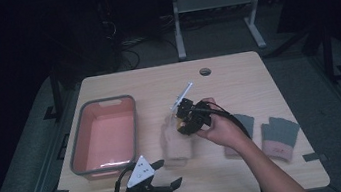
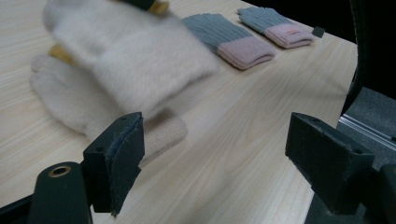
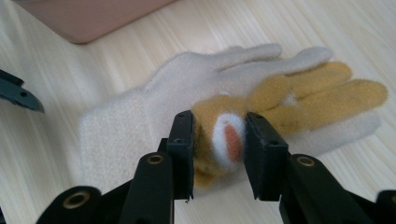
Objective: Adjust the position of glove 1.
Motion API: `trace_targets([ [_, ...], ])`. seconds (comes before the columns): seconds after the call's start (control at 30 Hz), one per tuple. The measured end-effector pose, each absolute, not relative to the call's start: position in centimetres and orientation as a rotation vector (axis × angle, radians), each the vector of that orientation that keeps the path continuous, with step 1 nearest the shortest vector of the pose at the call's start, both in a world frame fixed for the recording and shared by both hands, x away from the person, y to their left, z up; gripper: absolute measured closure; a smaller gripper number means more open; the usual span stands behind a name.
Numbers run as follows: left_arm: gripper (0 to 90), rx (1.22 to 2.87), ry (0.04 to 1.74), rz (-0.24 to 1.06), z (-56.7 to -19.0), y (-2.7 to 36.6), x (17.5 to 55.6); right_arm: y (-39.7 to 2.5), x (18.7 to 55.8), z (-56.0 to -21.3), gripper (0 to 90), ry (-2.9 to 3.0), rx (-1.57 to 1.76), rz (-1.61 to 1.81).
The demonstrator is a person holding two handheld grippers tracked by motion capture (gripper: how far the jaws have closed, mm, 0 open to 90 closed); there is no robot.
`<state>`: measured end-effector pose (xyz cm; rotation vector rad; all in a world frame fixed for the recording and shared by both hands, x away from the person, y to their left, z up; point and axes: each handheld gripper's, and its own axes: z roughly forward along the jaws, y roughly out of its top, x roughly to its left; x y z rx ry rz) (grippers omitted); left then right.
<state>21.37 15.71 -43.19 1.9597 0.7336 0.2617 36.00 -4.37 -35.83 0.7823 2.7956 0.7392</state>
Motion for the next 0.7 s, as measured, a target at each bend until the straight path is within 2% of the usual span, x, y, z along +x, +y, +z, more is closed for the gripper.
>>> trace_targets([
  [0.4, 19.5, 1.934, 0.764, 0.258, -43.2, 16.1, 21.6, -1.9, 36.9, -37.5, 65.5, 2.869, 0.744, 0.682],
  [0.7, 19.4, 1.93, 0.767, 0.262, -43.3, 16.1, 21.7, -1.6, 37.5, -39.6, 64.4, 2.91, 0.781, 0.639],
])
